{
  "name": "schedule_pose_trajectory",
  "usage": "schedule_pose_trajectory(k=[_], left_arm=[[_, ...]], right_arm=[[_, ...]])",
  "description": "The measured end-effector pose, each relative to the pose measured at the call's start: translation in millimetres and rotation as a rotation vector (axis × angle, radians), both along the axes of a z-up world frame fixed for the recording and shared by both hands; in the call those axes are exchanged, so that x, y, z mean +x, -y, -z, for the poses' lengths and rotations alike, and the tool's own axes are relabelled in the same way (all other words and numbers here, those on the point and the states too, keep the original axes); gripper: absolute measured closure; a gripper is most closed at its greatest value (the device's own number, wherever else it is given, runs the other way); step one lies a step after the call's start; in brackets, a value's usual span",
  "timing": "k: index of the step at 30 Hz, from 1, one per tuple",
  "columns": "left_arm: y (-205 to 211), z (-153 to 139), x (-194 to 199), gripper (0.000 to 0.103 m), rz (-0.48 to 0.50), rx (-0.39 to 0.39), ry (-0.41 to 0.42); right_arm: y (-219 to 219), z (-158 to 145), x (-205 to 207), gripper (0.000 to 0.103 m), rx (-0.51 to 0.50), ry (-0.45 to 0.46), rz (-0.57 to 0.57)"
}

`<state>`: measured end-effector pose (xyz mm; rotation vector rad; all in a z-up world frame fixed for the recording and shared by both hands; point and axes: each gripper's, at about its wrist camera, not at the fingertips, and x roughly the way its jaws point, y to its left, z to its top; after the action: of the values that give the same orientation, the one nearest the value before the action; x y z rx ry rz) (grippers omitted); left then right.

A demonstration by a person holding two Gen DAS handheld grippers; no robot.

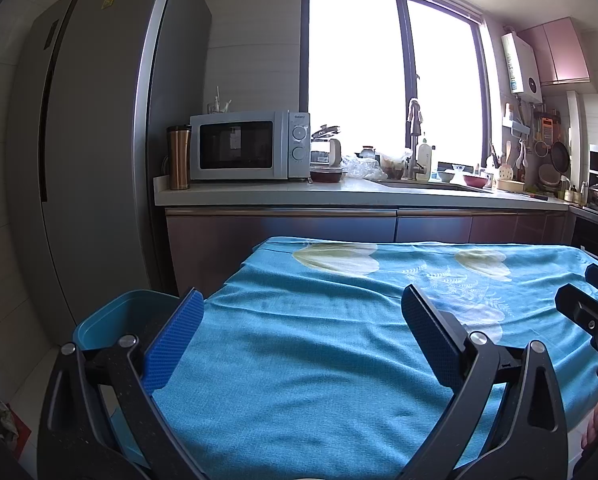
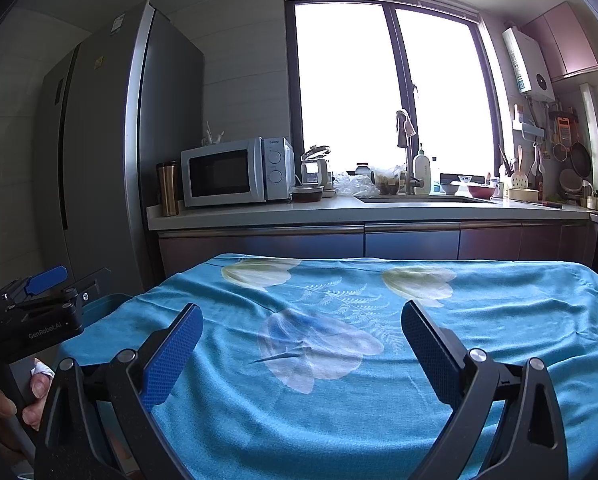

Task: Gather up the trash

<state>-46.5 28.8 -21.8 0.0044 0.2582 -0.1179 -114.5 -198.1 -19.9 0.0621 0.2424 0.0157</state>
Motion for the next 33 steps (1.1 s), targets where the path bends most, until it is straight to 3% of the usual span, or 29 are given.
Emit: schedule_pose_trajectory(k=[33], left_arm=[[5.1, 4.7, 2.1, 0.006, -0.002, 0.0, -0.009]], right_arm=[[2.0, 0.1, -1.2, 0.007, 0.002, 0.0, 0.005]])
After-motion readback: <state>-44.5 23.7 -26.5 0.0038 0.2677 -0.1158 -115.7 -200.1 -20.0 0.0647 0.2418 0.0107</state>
